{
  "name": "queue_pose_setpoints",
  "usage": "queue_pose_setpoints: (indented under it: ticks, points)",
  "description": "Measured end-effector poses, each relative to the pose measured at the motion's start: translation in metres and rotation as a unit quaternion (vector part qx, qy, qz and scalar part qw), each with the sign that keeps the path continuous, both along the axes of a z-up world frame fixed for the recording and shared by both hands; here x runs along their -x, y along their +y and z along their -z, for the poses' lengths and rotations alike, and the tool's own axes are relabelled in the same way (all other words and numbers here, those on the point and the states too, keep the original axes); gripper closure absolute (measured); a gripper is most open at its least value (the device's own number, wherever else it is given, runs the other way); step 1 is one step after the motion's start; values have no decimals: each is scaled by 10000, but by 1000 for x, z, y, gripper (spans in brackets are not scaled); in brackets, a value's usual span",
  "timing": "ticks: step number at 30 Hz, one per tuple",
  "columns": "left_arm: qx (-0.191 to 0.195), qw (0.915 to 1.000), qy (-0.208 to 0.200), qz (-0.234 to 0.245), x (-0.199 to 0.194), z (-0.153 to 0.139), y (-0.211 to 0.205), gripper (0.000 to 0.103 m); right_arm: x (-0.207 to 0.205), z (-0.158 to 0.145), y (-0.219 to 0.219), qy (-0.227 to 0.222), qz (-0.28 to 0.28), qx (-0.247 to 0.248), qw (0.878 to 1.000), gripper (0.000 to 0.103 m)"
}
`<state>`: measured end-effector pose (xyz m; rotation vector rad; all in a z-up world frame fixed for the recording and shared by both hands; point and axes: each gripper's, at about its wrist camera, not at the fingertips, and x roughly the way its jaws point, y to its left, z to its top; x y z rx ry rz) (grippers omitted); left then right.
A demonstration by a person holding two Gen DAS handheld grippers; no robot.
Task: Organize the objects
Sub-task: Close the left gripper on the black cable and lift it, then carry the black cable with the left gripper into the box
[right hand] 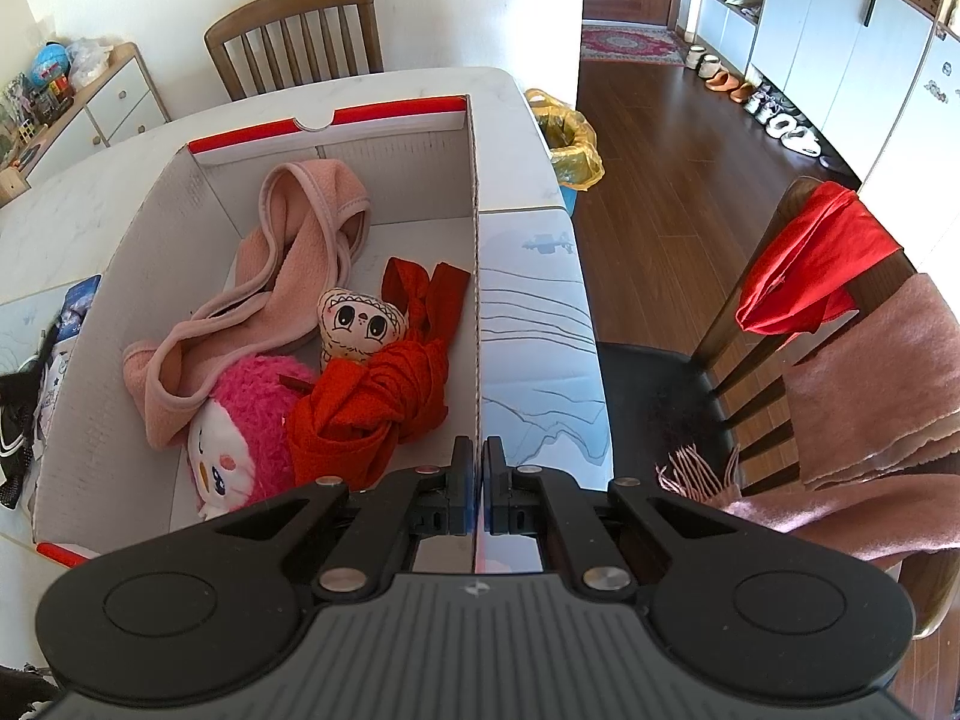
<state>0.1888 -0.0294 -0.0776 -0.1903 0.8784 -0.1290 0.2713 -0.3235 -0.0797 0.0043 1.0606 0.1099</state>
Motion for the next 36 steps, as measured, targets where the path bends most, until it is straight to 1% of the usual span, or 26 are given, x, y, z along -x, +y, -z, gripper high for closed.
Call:
queue_pose_setpoints:
  ticks: [5,8,17,21,26,30,32,36]
  points:
    - [67,9993,-279,219,0,-23,-14,100,-1,0,1,-2,-4,4,10000,101]
    - [91,9983,-391,432,-2,-34,-27,99,-2,0,2,-5,-6,10,10000,101]
    - [-88,9925,-561,1086,-17,-50,-73,99,-4,0,3,-18,-13,30,10000,101]
    - [-177,9878,-608,1421,-26,-50,-96,99,-4,0,3,-19,-10,27,10000,101]
    - [-385,9806,-636,1813,-38,-44,-127,99,-4,0,3,-21,-9,22,10000,101]
    - [-523,9750,-539,2089,-46,-32,-147,99,-5,0,2,-25,1,7,10000,101]
    - [-651,9722,-466,2201,-50,-25,-157,99,-5,0,3,-25,-1,12,10000,101]
    - [-825,9674,-385,2364,-59,-14,-169,99,-5,0,2,-32,0,10,10000,101]
